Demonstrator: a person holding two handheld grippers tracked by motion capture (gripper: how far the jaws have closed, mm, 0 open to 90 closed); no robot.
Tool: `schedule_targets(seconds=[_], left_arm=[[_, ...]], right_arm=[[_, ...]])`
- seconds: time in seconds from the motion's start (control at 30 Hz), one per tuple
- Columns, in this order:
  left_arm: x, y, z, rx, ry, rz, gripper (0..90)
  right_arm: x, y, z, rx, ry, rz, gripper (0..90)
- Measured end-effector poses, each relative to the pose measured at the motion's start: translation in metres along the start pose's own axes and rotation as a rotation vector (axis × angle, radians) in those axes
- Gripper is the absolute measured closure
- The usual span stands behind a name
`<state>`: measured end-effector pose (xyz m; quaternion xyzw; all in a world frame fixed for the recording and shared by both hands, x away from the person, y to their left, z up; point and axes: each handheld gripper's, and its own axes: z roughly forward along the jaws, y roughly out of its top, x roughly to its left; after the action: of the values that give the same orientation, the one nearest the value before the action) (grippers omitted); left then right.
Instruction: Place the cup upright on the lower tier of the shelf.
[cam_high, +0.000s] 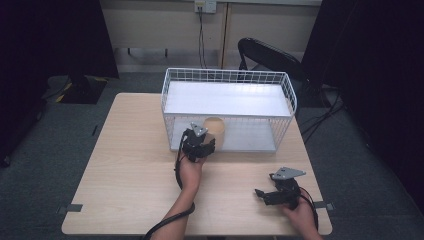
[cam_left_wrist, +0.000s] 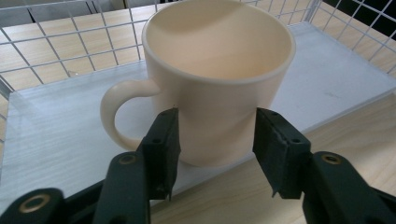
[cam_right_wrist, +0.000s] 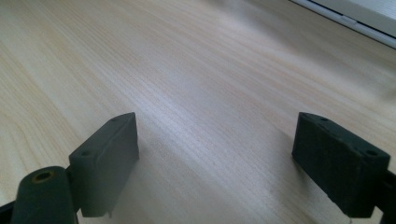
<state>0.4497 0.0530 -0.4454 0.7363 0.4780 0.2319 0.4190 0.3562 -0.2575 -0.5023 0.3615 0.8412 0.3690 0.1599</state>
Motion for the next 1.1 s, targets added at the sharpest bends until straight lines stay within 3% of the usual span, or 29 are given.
schedule_targets(seconds=[0.67,0.8,0.83,0.93,1.0,1.1], left_arm=[[0.001,0.002,0.007,0.012,0.005,-0.008,59.9],[0.003,0.001,0.005,0.016,-0.002,-0.017,55.8],[0.004,0.001,0.005,0.019,-0.006,-0.017,50.6],[0.007,0.0,0.001,0.011,-0.028,-0.022,46.5],[0.009,-0.001,0.0,0.02,-0.046,-0.027,37.5],[0.012,-0.003,-0.002,0.023,-0.069,-0.022,32.7]], right_arm=[[0.0,0.0,0.0,0.001,0.001,0.0,13.9],[0.0,0.0,0.0,0.001,0.001,0.0,13.9],[0.0,0.0,0.0,0.0,0.002,0.0,13.9],[0.0,0.0,0.0,0.001,0.001,0.0,13.9],[0.0,0.0,0.0,0.001,0.001,0.0,13.9],[0.0,0.0,0.0,0.001,0.001,0.0,13.9]])
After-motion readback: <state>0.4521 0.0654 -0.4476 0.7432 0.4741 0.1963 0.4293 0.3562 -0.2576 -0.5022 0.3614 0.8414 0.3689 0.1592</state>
